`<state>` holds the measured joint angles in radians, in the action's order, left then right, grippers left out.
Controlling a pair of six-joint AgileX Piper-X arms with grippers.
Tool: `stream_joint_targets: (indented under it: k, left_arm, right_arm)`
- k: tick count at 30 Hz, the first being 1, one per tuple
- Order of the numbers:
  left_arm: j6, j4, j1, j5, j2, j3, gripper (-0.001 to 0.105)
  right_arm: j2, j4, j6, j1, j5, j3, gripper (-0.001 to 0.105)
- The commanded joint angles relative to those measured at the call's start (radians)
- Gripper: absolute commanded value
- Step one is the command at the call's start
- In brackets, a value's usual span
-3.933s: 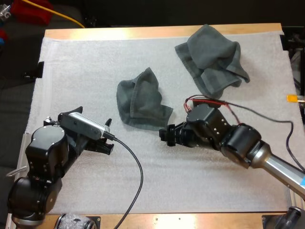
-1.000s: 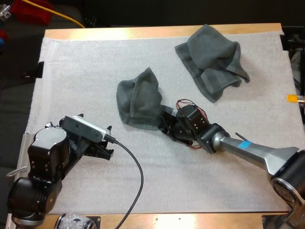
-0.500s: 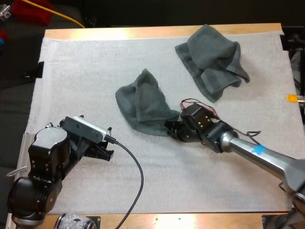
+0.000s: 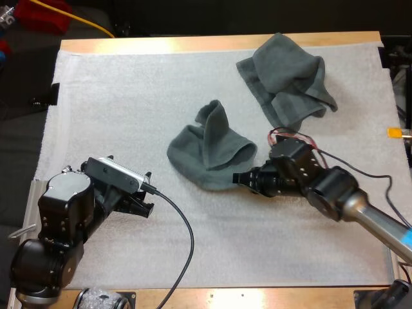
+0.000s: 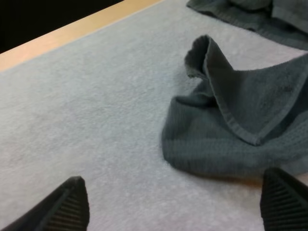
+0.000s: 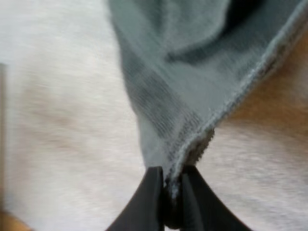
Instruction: Pick towel from pile, fold and stack
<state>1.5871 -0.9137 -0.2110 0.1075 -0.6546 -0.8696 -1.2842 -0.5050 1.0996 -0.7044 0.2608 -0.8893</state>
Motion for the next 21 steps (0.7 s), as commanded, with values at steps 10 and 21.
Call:
stream_joint_targets:
  k: [10, 21]
  left_arm:
    - [0.008, -0.001, 0.0, 0.112, 0.003, -0.007, 0.07]
    - [0.056, -0.001, 0.0, 0.254, 0.003, 0.091, 0.07]
  right_arm:
    - [0.196, -0.007, -0.034, 0.0, 0.058, -0.003, 0.0]
    - [0.178, -0.185, 0.08, 0.003, -0.25, -0.003, 0.0]
